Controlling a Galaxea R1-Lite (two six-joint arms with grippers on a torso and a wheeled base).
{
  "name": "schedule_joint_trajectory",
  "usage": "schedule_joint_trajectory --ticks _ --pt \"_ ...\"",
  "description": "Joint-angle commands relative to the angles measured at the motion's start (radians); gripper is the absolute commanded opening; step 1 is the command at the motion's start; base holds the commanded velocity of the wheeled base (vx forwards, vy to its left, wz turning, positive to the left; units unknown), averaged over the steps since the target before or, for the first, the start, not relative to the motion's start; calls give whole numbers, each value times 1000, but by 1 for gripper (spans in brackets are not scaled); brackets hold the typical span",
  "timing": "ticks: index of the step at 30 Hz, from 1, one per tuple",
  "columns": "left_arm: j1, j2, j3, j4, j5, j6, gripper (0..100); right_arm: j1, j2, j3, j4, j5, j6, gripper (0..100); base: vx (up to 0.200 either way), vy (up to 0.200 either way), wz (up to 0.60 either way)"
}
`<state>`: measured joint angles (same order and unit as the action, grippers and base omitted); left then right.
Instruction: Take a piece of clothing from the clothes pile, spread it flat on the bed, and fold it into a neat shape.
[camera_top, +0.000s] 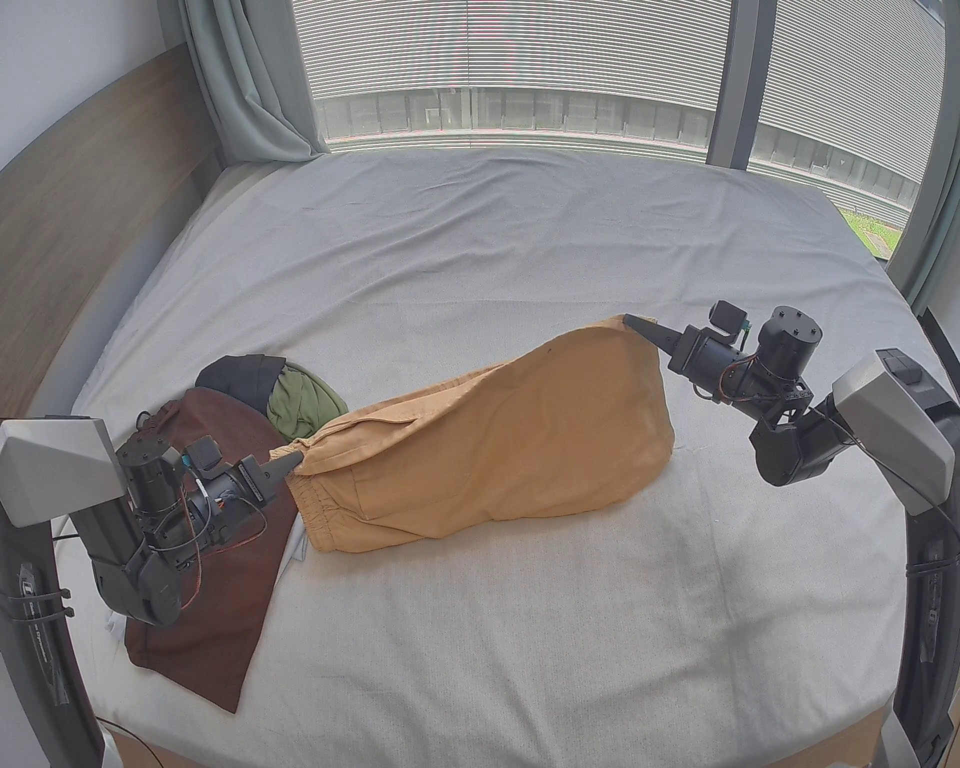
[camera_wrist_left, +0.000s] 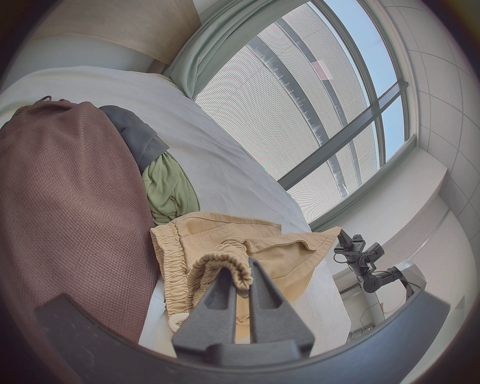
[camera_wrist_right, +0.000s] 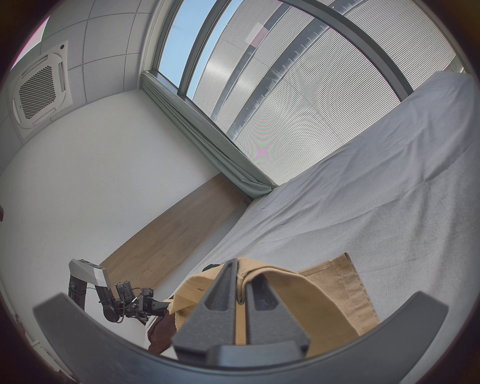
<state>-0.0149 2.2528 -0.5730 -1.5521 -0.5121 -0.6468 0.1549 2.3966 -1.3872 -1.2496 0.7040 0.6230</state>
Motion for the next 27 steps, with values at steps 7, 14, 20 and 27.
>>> schedule_joint_trajectory --ticks 7,14,20,27 --pt "-5 48 -30 0 17 -2 0 3 72 -96 56 -6 1 0 0 0 0" --pt "4 83 -71 -2 23 -2 0 2 113 -154 70 -6 0 0 0 0 0" --pt "-2 119 -113 -2 86 -2 0 3 144 -199 105 -8 -2 0 0 0 0" --pt "4 149 -139 -2 92 -1 0 3 165 -242 121 -8 -3 0 0 0 0"
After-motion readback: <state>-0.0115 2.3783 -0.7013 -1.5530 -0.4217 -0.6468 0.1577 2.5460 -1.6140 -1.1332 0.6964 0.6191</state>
